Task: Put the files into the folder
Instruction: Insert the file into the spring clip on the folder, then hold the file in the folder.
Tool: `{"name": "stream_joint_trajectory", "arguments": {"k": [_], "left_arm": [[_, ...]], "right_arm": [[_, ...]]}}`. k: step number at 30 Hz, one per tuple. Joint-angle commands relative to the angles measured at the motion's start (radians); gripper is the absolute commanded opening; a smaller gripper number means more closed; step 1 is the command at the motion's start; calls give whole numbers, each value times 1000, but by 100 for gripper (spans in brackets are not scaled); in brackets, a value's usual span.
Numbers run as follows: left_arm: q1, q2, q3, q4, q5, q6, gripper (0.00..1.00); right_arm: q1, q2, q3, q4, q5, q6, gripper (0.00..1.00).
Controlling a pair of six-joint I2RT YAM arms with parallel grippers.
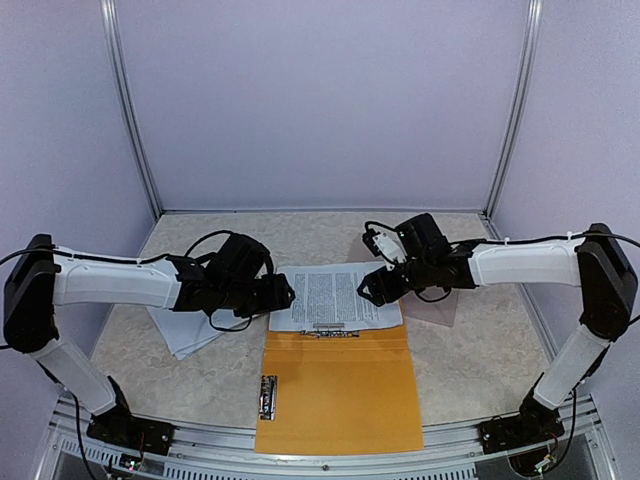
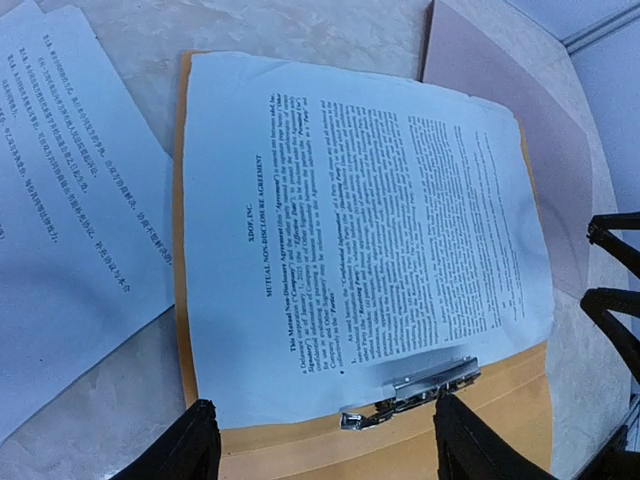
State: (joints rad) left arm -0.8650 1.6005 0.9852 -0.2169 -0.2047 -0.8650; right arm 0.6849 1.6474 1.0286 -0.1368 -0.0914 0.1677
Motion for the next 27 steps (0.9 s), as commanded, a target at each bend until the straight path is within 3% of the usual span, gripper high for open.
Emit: {"name": "stream_joint_trajectory", "arguments": {"k": [1,4,10,19,27], "left_arm": [[-4,-70,-133,200,185,162,70],[-5,-71,-148,261,287,194,69],[4,12,-109,255,362,150,65],[8,68,-81,232,371,85,60],[4,44,-107,221,357,50,61]], "right_arm": [[44,1,-26,-37,0,-24,72],[54,3,-47,-20,-13,-11,70],[55,-25,-84,-21,-26,6,66],[54,-27,-105,-20,-4,-4,60],[54,129,29,23,9,-28,59]]}}
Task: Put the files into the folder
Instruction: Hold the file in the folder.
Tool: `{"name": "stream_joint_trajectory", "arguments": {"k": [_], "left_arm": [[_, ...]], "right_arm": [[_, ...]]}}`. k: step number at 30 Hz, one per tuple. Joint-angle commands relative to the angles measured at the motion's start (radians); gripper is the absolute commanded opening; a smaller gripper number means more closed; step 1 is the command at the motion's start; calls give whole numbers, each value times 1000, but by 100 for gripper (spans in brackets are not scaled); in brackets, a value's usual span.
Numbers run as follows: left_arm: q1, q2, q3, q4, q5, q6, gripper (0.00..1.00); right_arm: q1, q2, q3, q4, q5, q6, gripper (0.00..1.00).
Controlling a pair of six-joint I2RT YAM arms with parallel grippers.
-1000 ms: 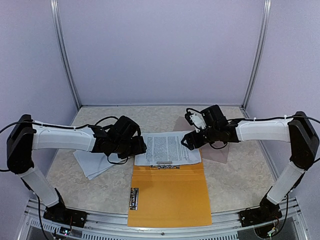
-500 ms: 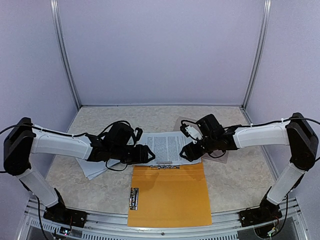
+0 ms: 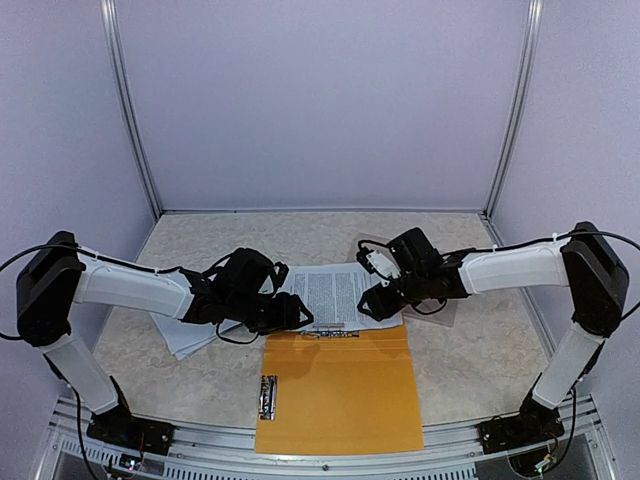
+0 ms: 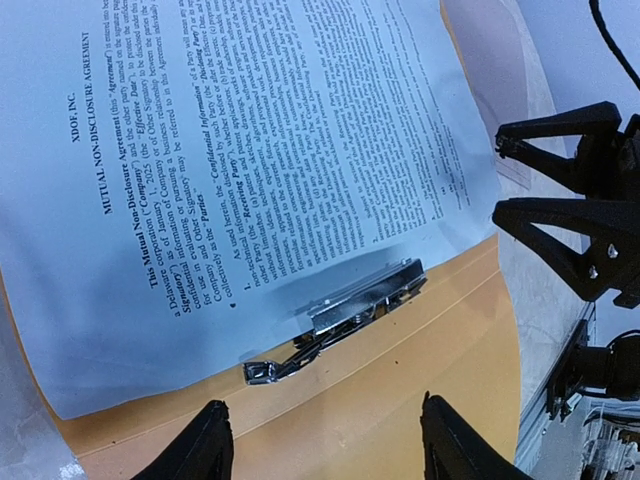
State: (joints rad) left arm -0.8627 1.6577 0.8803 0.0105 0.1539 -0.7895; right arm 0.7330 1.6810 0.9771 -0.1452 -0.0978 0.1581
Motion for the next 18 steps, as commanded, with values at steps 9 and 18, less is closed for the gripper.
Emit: {"name": "stream_joint_trajectory", "arguments": {"k": [9,18], "left_arm": [[-1,-8,-5,-7,-5,-51,63],[-4,29,18,-48,18,-75,64]], "right_arm": [[7,313,234,37,55,-26,51],[6,350,200,42,61,-25,49]]}}
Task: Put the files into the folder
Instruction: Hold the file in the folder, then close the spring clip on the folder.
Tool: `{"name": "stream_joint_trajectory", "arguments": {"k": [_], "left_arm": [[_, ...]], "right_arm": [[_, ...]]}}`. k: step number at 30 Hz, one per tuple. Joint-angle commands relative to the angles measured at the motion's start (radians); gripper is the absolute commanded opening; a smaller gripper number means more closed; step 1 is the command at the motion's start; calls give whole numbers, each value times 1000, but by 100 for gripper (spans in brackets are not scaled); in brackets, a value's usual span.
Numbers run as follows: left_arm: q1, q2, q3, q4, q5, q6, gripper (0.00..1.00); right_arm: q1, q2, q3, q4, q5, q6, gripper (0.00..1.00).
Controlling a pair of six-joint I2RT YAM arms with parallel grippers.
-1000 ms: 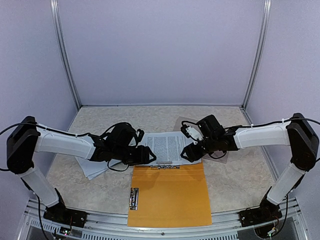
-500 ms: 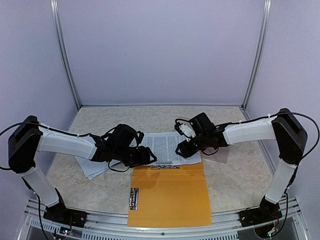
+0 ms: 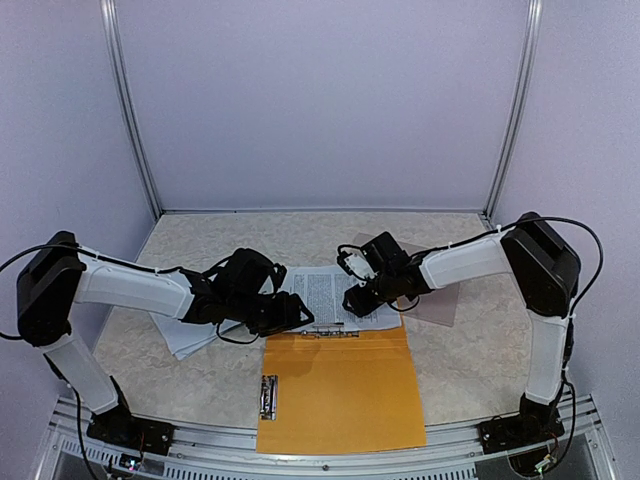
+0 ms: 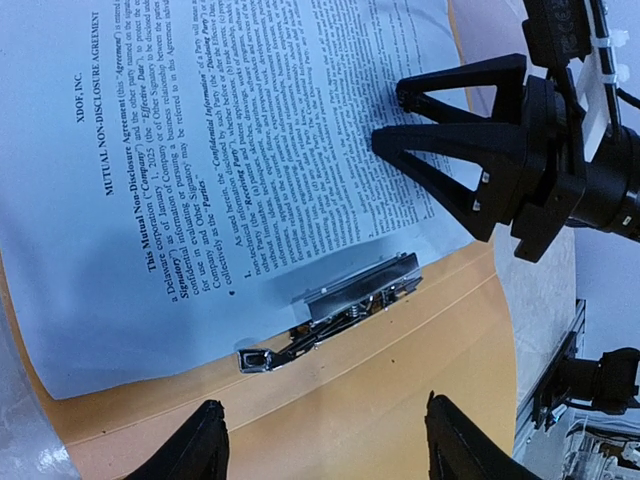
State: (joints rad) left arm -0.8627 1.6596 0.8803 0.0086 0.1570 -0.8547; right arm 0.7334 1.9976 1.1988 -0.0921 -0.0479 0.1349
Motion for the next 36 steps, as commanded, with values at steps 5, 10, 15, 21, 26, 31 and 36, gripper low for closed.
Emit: {"name": "stream_joint_trajectory", "arguments": {"k": [5,10,15,21,26,31,36], "left_arm": [[-1,55,48,-70,41,-3,65],[12,115,83,-69,89,2,65],[31,154,94,-45,136,-2,65],[44,189,112,-17,192,-5,65],[39,211,143,9,222,1,64],[38,215,160,10,237,-1,63],[29,197,187,1,244,14,62]], "right_arm": [[6,25,-35,-9,5,2,49],[6,18,-37,-10,5,2,49],[5,11,-44,-8,5,5,49],[6,7,-44,-11,12,4,49],[6,7,-45,-13,13,3,49],[6,1,-45,-14,20,0,49],[6,4,-45,-12,22,0,49]]}}
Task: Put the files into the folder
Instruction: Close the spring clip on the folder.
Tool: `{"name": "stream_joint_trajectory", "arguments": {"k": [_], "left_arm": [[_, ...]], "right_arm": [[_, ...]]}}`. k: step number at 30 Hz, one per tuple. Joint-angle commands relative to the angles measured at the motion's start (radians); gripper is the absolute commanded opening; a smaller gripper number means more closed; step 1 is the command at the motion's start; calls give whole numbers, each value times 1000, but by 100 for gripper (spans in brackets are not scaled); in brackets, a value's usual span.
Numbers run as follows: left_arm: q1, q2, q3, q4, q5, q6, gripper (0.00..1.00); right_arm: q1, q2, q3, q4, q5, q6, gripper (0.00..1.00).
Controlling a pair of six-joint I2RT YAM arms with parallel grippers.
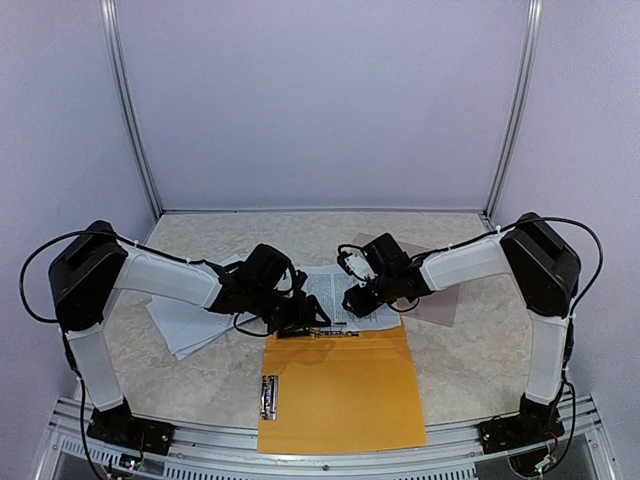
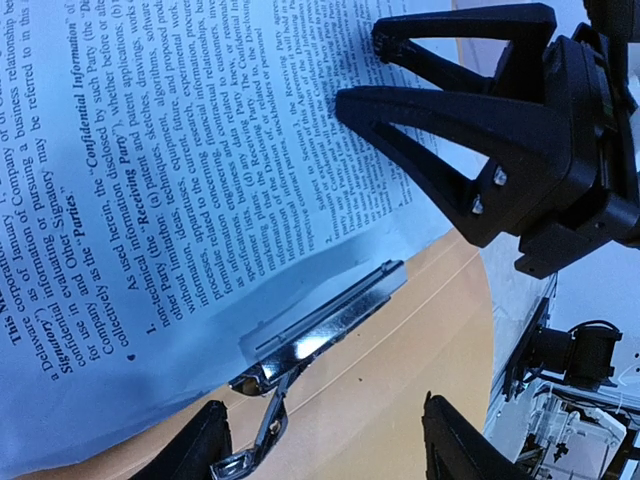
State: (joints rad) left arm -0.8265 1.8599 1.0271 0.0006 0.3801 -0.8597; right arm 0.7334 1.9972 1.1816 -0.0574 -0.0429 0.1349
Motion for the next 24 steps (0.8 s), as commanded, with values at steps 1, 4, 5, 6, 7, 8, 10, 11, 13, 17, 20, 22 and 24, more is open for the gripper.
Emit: {"name": "stream_joint_trajectory", "arguments": {"k": [1,4,5,6,7,8,10,11,13,17,20,22,24], "left_arm": [[-9,-5,49,7,26,22,62],[-15,3,74,3,40,30,61],[-18,7,84,3,43,33,60],[-22,10,95,3,42,37,60],[-25,12,106,-18,44,42,60],[-28,14,118,-28,46,47,60],[-32,28,141,-32,58,53,60],[-34,38,154,-32,67,54,60],[-36,64,184,-34,87,58,60],[-48,110,228,-58,101,74,59],[-51,100,216,-53,86,86,60],[-51,78,202,-51,68,101,62],[-50,48,193,-55,56,117,64]], "right_arm": [[6,5,-28,-46,15,0,49],[6,3,-25,-45,12,0,49],[6,2,-26,-45,12,0,49],[6,0,-25,-46,14,0,49],[6,-1,-26,-47,17,-1,49],[6,-1,-26,-48,21,-3,49],[6,0,-26,-48,21,-3,49],[6,0,-28,-48,21,-2,49],[6,2,-28,-46,18,-1,49],[6,-3,-31,-42,11,-1,49],[6,-17,-34,-36,2,4,51],[6,-28,-33,-30,-3,6,53],[6,-36,-28,-27,-10,7,55]]}}
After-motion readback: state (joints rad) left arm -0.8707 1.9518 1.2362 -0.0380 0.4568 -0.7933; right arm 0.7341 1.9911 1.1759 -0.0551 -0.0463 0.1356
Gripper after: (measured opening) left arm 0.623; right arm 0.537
